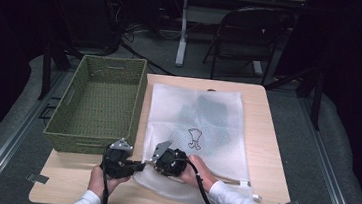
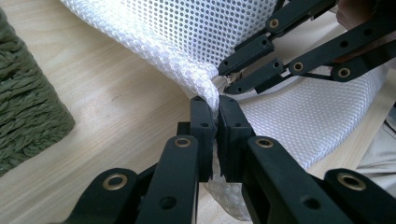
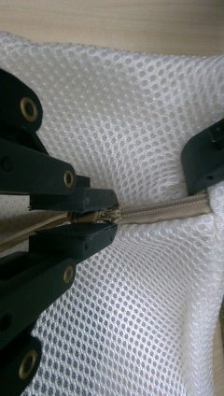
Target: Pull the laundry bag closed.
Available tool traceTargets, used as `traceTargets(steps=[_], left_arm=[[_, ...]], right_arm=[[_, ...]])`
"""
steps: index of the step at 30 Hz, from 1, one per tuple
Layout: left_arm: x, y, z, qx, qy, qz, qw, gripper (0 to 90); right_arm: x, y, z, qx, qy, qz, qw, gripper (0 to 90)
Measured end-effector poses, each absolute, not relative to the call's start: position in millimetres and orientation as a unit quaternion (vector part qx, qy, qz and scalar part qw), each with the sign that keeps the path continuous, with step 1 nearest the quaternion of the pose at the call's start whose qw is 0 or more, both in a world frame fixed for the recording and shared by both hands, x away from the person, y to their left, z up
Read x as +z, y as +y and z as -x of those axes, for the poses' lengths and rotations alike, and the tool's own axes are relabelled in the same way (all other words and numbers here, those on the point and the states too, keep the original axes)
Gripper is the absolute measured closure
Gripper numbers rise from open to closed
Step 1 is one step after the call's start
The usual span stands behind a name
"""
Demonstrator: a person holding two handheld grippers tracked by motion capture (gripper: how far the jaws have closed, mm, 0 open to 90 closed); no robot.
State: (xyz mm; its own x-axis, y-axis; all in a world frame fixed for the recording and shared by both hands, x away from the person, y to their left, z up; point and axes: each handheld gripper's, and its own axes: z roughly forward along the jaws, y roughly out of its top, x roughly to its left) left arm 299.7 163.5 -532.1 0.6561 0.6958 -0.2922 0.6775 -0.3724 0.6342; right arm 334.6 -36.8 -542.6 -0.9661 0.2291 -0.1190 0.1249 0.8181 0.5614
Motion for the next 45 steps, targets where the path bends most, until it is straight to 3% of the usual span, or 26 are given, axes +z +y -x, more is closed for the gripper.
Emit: traceTargets(steps=[45], left_arm=[[-528,171,-299,0.010,0.423,-0.820,0.387,86.2]], right_arm=[[-548,-68,-334,0.244,0.962,-0.097,0.082,82.4]])
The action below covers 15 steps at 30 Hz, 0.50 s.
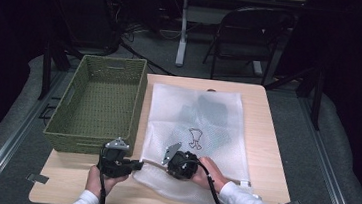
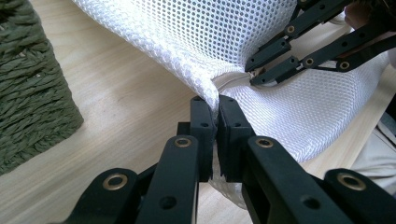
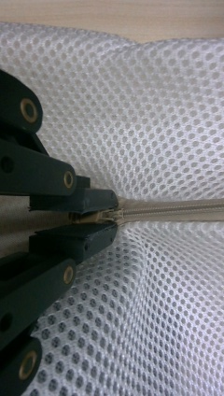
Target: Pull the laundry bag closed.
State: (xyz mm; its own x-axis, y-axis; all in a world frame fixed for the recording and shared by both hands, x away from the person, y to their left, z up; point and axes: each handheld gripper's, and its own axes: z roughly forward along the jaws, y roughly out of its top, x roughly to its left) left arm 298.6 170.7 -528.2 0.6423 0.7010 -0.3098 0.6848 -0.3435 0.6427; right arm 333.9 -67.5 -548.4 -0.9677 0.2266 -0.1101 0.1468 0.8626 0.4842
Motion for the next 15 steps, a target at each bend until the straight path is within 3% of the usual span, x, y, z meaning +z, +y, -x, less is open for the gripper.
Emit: traceTargets(steps=[15], left_arm=[[-529,173,-300,0.008,0.427,-0.818,0.386,86.3]], right_arm=[[-548,-83,-333,0.232,0.964,-0.104,0.082,82.5]])
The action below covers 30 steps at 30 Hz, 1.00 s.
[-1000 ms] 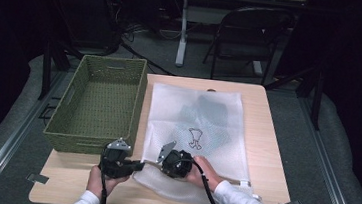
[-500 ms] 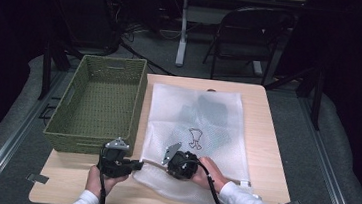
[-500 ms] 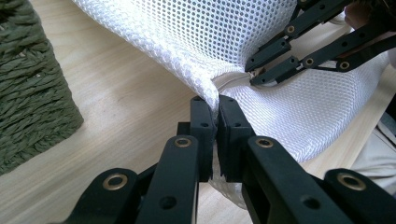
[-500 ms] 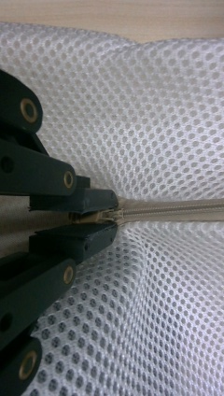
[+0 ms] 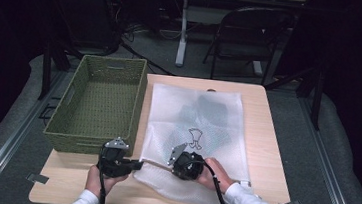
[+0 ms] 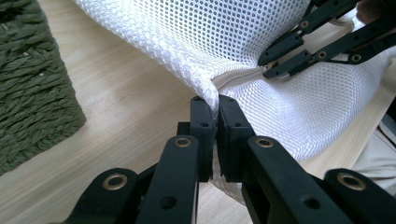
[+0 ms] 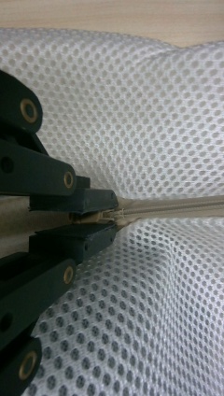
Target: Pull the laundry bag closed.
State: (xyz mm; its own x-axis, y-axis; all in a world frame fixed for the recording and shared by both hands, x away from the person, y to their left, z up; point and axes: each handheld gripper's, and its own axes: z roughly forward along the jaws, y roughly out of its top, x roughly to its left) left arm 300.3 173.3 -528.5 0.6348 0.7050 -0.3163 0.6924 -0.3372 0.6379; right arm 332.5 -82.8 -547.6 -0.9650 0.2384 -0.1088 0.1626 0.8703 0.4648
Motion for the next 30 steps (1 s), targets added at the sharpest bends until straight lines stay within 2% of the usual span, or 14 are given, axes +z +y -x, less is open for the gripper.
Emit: traceTargets(steps=[30], left_arm=[[-528,180,-302,0.008,0.436,-0.813,0.386,86.2]], right_arm=[[-545,-129,-332,0.223,0.962,-0.138,0.082,82.5]])
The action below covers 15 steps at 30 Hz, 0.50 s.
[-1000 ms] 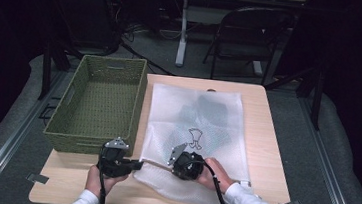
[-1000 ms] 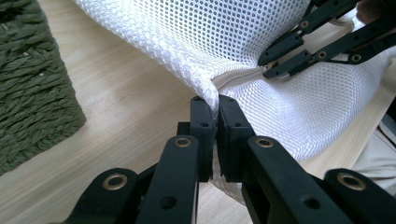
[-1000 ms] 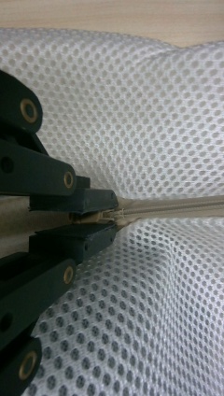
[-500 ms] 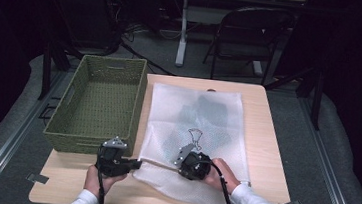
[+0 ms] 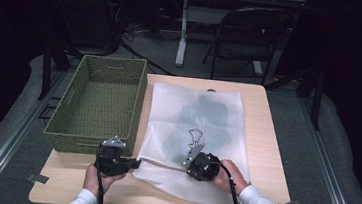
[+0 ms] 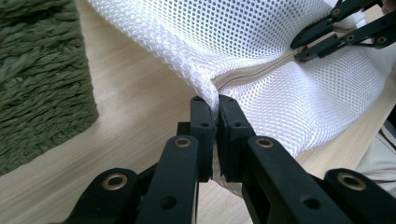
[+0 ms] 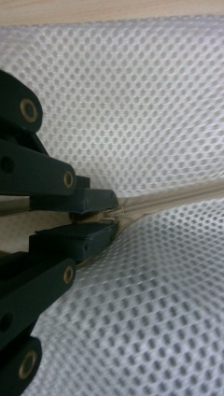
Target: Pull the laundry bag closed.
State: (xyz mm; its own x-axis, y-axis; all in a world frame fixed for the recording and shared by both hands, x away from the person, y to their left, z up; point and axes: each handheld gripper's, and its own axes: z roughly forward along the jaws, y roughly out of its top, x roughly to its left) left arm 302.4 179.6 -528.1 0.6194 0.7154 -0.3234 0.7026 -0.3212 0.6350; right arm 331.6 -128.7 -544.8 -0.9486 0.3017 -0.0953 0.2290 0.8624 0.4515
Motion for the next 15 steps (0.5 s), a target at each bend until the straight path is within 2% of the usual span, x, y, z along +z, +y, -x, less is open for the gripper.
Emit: traceTargets(steps=[15], left_arm=[[-529,181,-302,0.010,0.437,-0.816,0.379,86.1]], right_arm=[[-542,-154,-331,0.217,0.961,-0.150,0.085,82.5]])
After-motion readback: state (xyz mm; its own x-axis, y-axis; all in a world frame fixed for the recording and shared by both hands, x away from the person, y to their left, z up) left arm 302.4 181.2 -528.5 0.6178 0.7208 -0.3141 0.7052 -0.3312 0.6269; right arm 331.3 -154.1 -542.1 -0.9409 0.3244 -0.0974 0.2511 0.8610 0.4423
